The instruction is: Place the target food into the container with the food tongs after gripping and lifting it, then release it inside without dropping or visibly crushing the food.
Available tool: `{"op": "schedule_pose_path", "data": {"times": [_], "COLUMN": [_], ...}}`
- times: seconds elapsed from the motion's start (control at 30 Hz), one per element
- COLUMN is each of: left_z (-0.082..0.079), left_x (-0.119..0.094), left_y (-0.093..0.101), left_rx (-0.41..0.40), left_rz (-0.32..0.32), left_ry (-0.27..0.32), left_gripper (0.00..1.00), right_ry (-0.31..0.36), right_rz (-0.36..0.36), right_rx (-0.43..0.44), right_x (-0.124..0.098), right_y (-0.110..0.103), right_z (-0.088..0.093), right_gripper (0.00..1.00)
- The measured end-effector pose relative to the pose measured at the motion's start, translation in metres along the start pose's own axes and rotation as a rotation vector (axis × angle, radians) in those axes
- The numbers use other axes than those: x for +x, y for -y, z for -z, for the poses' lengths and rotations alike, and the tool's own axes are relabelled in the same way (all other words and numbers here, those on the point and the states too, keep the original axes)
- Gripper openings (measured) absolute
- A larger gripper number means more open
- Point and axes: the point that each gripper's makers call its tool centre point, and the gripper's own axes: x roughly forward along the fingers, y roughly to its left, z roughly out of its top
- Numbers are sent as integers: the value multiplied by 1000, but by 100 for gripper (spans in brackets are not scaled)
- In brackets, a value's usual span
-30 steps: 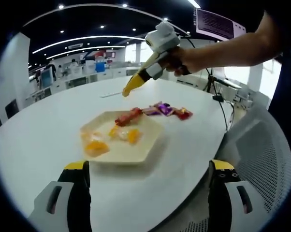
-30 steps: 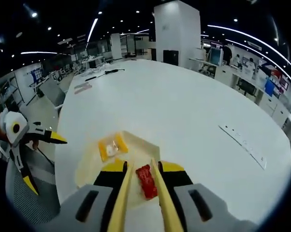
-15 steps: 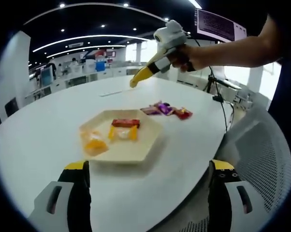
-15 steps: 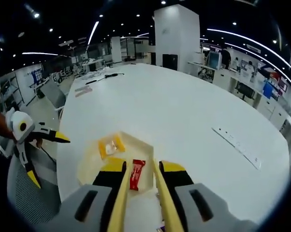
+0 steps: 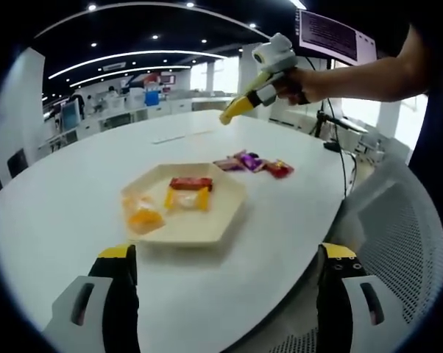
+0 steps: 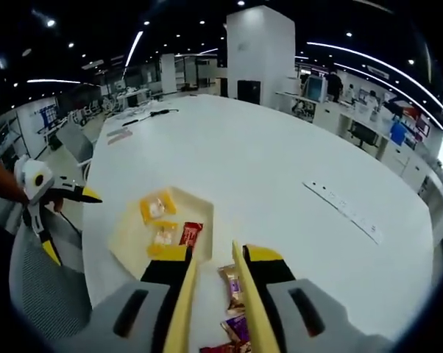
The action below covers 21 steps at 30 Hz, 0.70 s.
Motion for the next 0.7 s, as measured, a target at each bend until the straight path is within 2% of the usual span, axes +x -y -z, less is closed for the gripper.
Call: {"op": "schedule_pose_path", "data": {"times": [0.3, 0.7], "left_z": [2, 5], "left_x": [0, 1], "left_y": [-1, 0], "left_rx": [-6, 4], "left_rz": [-7, 0], "left_ry": [-9, -24], "left_gripper": [99, 99], "right_ry": [3, -7], "right_rz": [54, 95], "right_rx": [41, 57], "right_x": [-25, -57], "right_y": [19, 29], "right_z": [19, 41], "right_gripper": [27, 27]}}
